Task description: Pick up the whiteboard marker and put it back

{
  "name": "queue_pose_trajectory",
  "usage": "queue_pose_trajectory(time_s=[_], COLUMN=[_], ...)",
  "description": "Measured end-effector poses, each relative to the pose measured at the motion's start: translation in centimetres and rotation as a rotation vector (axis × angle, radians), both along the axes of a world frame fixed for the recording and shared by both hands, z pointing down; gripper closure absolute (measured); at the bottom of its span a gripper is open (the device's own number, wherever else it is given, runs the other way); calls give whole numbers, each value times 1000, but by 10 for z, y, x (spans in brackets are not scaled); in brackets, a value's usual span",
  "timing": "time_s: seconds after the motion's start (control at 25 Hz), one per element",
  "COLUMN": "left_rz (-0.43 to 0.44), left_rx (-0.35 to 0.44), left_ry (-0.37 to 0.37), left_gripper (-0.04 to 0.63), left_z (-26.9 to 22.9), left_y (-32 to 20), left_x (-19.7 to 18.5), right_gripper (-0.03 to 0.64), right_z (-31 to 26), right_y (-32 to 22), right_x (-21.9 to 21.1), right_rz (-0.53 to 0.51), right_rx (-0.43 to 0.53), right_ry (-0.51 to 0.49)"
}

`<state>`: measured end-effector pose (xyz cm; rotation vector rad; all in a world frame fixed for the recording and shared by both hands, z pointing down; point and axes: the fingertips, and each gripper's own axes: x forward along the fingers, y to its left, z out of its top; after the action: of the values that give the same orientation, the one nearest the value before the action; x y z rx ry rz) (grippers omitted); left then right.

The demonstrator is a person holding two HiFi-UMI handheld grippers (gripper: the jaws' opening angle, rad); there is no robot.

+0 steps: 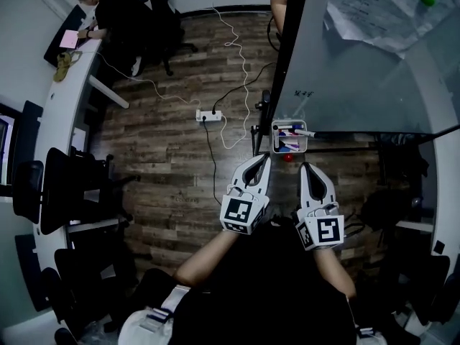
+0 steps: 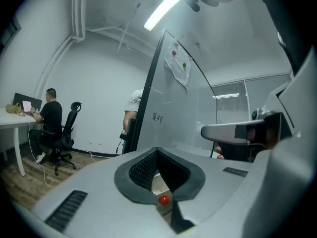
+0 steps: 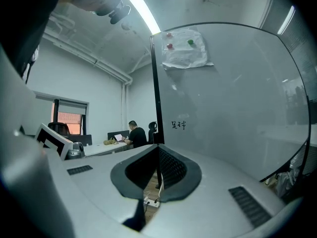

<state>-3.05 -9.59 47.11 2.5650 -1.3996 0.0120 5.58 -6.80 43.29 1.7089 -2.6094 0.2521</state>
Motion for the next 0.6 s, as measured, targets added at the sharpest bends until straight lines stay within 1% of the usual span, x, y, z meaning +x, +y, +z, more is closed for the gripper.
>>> queue_pose_trajectory(time_s=[0.2, 0.6], left_rz=[-15, -46], left_rx=[18, 37], left_ry=[5, -35], left_gripper=[588, 588], left_z=[-11, -15], left_y=[6, 10], left_x=[4, 7], right_gripper=[603, 603], right_z=[-3, 0], right_y=[-2, -7], right_x=[5, 11], right_rz=[-20, -60], right_rx=[16, 23], right_ry=[-14, -40])
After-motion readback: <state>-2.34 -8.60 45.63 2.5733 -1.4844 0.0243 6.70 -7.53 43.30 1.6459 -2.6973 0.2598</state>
